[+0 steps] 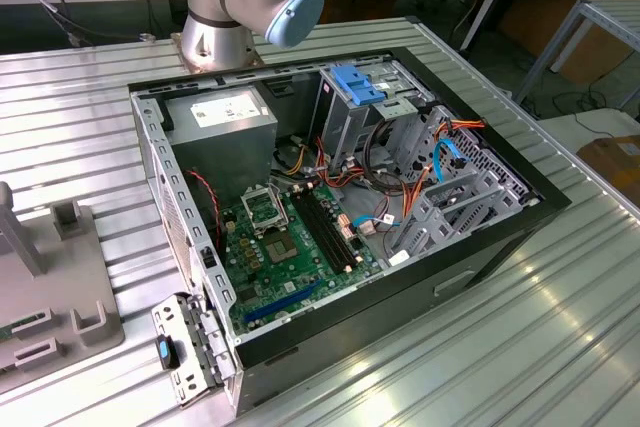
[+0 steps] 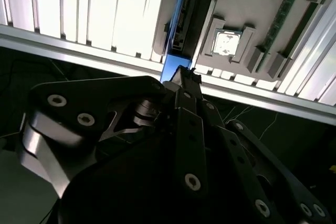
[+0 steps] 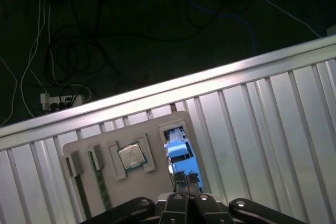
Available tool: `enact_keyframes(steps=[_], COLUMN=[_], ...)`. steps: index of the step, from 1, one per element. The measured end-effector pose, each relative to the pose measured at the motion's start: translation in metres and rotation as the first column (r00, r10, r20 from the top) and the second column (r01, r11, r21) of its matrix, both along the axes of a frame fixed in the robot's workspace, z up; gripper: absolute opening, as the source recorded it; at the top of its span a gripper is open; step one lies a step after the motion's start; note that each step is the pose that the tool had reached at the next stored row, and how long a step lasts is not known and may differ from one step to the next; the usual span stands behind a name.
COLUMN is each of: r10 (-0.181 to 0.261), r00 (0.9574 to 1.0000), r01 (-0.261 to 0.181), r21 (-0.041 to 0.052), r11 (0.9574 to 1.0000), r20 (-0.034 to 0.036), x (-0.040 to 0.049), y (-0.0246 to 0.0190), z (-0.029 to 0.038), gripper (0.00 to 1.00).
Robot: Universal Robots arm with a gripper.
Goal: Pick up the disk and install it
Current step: 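Pick up the disk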
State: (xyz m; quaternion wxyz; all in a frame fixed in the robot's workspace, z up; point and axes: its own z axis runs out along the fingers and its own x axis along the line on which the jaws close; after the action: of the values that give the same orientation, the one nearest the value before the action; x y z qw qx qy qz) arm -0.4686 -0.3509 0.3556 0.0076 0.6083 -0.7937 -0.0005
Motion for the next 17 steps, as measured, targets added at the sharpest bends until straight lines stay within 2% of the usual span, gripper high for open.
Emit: enact_keyframes(steps=[2, 11, 14, 17], r10=[0.015, 0.024, 0.065, 0.065], r00=[0.9999, 0.9997, 0.9979, 0.9979], r01=[-0.015, -0.024, -0.065, -0.065], r21=[0.0000, 0.0000, 0.0000, 0.0000], r11=[0.9999, 0.9997, 0.9979, 0.9979], r20=[0.0000, 0.0000, 0.0000, 0.0000], x=[0.0000, 0.0000, 0.0000, 0.0000], y=[0.0000, 0.0000, 0.0000, 0.0000], z=[0.0000, 0.0000, 0.0000, 0.0000], gripper=[0.11, 0.11, 0.11, 0.11])
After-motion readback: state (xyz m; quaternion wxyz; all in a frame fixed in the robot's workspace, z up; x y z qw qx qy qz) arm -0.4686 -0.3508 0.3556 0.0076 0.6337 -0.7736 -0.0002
